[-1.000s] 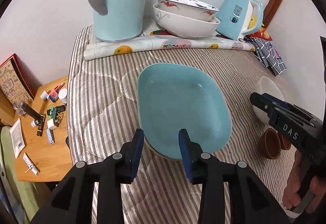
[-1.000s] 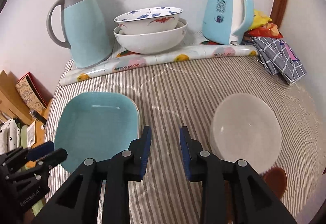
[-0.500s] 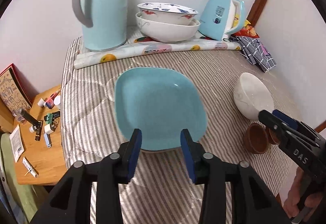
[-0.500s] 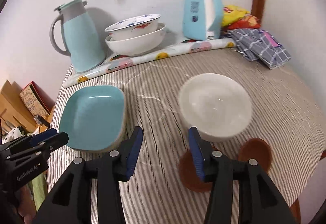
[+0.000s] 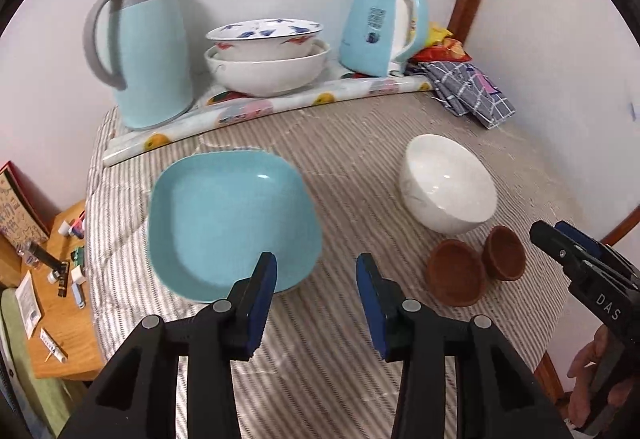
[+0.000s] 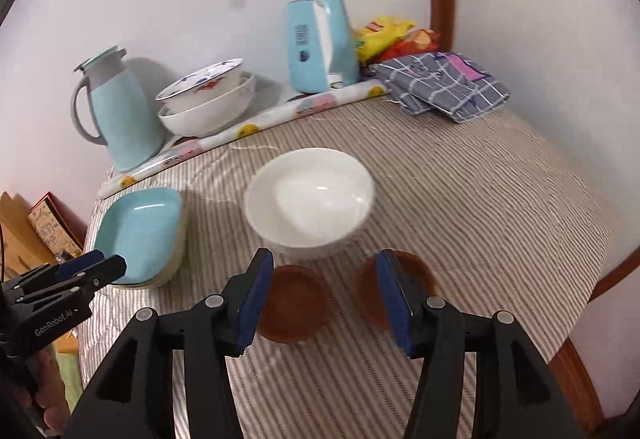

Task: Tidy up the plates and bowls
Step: 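Move both grippers toward the white bowl and brown clay bowls, then grasp one brown clay bowl's rim with the left gripper while the right gripper grasps the other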

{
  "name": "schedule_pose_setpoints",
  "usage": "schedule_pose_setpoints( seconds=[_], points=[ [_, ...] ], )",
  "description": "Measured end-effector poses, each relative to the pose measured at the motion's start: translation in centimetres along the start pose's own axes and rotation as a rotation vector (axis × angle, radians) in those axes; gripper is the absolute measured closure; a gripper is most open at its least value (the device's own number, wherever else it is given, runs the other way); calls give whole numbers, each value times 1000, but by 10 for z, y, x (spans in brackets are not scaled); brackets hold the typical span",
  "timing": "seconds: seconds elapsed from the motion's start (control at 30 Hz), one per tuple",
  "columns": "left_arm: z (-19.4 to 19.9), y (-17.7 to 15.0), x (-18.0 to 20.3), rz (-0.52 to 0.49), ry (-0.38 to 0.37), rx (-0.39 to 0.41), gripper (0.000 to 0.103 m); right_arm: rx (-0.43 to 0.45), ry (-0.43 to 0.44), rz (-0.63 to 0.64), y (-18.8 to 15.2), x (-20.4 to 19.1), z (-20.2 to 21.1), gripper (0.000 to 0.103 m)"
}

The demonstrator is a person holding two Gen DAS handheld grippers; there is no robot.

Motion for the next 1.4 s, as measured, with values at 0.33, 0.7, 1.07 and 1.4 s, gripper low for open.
schedule_pose_setpoints(
  seconds=[0.33,0.7,1.07,1.4],
  points=[
    [-17,0,44,-72,-9,-13,63,-35,-39,-36,-12,43,-12,49],
    [-57,0,76,-101,-36,-86,63,-76,-65,-77,-21,83,-41,50],
    [-88,6,92,-111,-10,-124,63,-131,-22,-76,-14,94,-80,50],
    [-106,4,99,-116,-21,-131,61,-158,14,-83,-16,99,-103,49]
  ],
)
Point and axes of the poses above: each gripper's, at about its wrist camera, not at the fingertips, and z roughly against the way its jaws point, x to its right, y to its top, the point moved 4 cm from there along -z, roughly the way its jaws point, and after that the axes turned 14 degrees about -x, right-handed, at the moved point
